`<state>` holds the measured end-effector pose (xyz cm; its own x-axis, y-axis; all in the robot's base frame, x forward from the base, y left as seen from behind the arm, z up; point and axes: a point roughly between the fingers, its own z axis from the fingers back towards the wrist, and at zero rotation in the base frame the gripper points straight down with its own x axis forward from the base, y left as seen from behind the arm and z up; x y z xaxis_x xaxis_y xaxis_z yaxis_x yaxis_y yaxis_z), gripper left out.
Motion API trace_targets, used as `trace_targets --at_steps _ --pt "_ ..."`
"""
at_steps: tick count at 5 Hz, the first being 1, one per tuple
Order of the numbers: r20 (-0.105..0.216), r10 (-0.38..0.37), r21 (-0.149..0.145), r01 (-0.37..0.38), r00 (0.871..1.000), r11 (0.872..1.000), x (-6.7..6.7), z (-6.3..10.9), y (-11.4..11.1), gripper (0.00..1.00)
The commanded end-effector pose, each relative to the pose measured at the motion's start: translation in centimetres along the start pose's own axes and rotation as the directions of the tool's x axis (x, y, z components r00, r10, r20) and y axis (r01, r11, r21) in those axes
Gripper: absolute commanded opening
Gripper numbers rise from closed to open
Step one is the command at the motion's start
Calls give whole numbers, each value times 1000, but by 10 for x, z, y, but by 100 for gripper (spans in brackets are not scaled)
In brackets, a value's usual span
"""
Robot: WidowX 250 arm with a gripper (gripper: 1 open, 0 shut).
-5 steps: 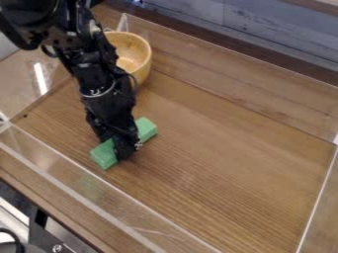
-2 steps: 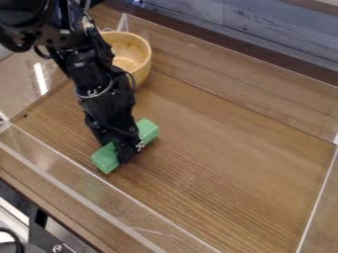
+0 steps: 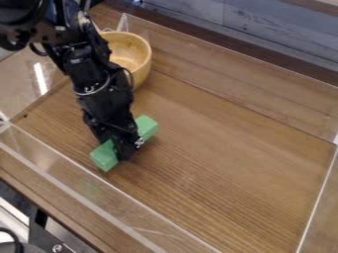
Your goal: Put the green block in the brown bowl
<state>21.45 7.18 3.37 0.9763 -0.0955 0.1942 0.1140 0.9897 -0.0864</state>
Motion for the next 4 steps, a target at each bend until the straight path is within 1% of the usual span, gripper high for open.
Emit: trace_targets --at_steps 1,2,3,4 --pt "35 -34 7 34 999 999 7 20 2 0" --pt "59 29 21 -30 998 999 13 36 4 0" --pt "101 120 35 -124 988 992 29 56 13 0" --pt "131 156 50 -163 979 985 57 67 29 0"
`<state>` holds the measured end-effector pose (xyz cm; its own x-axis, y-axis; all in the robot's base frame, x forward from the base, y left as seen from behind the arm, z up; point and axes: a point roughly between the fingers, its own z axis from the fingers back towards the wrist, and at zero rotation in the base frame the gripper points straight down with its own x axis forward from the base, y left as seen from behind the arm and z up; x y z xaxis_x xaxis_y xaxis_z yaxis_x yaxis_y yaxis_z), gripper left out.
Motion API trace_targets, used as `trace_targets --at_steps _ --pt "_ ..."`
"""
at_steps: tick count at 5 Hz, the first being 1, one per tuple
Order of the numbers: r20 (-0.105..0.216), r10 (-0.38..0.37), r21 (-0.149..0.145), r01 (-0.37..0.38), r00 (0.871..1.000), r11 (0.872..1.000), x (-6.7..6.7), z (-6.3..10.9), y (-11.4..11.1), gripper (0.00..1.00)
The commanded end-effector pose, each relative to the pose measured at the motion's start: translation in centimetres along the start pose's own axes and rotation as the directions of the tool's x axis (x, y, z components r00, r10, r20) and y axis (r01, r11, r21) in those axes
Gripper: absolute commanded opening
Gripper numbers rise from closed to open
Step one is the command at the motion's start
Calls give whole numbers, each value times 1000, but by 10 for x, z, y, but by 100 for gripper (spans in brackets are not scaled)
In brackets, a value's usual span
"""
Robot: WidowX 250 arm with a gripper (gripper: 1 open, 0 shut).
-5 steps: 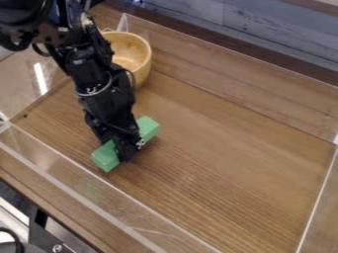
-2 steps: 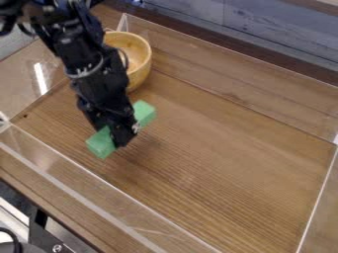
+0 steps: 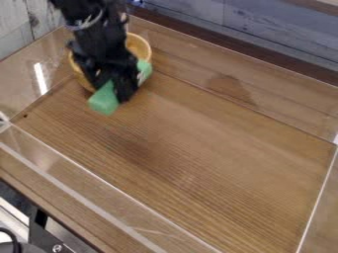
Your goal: Put the green block in the brown bowl
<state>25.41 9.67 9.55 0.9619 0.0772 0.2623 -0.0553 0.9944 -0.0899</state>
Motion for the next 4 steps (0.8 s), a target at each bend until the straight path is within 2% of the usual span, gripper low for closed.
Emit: trace_targets --at_steps 1,3,4 --pt "57 42 38 -44 997 998 33 1 26 0" --pt "52 123 52 -126 991 991 43 -13 35 0" --pt "40 113 44 -115 993 992 47 -12 45 100"
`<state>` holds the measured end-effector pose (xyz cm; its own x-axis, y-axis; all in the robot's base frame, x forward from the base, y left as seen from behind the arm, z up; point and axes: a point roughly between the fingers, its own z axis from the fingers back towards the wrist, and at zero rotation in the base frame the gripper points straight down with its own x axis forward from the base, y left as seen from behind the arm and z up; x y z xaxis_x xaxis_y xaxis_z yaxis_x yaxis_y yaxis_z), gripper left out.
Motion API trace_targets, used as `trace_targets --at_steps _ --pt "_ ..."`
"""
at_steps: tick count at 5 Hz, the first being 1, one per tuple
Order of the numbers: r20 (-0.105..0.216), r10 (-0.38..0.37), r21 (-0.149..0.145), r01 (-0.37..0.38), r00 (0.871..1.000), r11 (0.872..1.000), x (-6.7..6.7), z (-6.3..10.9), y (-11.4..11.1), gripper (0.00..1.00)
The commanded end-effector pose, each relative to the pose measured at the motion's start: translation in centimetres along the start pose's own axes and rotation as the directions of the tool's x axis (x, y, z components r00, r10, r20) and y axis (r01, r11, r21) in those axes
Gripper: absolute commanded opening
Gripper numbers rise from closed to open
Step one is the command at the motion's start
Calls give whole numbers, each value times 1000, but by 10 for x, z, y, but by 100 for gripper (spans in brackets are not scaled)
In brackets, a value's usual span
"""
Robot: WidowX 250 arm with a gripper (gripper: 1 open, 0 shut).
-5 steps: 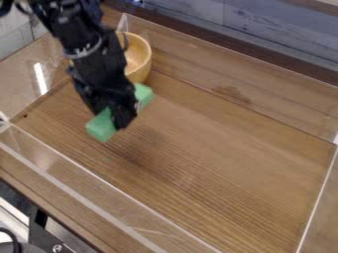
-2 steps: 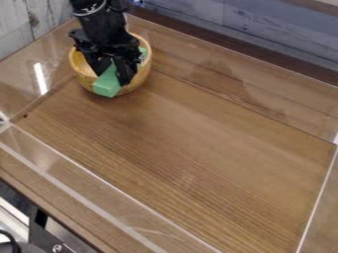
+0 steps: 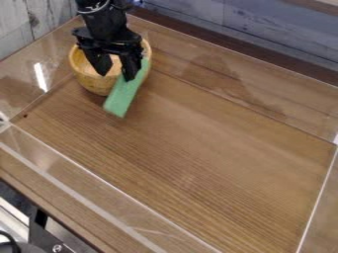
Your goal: Put the green block in the brown bowl
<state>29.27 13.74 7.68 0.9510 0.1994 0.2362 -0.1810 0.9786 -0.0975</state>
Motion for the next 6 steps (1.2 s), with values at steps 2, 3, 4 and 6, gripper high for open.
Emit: trace_targets --at_steps 2,3,4,6 --pt "28 -102 -8 102 994 995 15 12 -1 100" --pt "12 -173 -33 173 985 984 14 13 -12 100" --pt "3 -183 -45 183 983 982 12 5 -38 100" --pt "-20 -190 -57 188 982 980 8 -16 -77 100"
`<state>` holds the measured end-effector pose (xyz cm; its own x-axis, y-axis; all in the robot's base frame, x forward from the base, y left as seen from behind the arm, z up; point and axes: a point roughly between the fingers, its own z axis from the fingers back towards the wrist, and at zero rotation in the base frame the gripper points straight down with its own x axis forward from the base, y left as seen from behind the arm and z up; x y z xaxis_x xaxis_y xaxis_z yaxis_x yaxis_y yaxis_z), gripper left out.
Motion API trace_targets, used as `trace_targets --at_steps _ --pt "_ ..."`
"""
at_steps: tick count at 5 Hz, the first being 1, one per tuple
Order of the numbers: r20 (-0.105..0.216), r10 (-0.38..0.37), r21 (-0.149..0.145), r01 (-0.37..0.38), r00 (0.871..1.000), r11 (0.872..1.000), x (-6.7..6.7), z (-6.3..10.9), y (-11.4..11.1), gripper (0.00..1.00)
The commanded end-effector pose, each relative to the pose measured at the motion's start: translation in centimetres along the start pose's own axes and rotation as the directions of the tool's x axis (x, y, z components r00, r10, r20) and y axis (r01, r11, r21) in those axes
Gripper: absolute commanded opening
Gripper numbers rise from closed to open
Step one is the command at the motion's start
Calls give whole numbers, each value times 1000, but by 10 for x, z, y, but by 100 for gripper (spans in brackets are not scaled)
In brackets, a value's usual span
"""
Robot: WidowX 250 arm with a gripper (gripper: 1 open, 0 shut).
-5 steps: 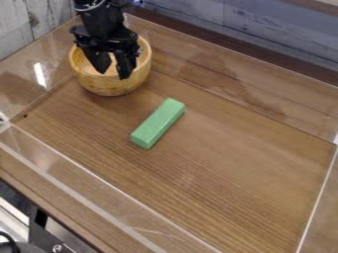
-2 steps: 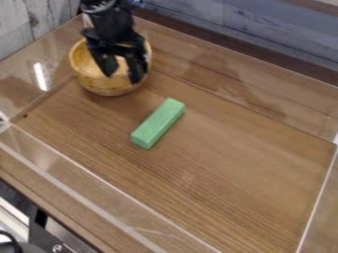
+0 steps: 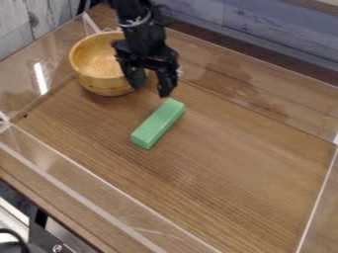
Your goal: Put the green block in the brown bowl
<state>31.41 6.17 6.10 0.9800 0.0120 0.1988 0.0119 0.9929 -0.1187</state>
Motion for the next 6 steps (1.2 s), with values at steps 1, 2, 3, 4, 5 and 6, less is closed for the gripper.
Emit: trace_targets --at_steps 1,2,3,4,5,6 --pt "18 41 19 -42 999 999 4 -7 -2 100" --pt "3 93 30 -93 996 995 4 -22 -2 100" --pt "-23 10 17 -10 1000 1000 -2 -32 -2 100" --pt "-34 -73 -2 73 997 997 -6 -33 0 0" --pt "-33 -56 -3 56 998 998 -9 -33 9 0" --pt "-30 -36 -3 35 999 999 -12 -33 18 0"
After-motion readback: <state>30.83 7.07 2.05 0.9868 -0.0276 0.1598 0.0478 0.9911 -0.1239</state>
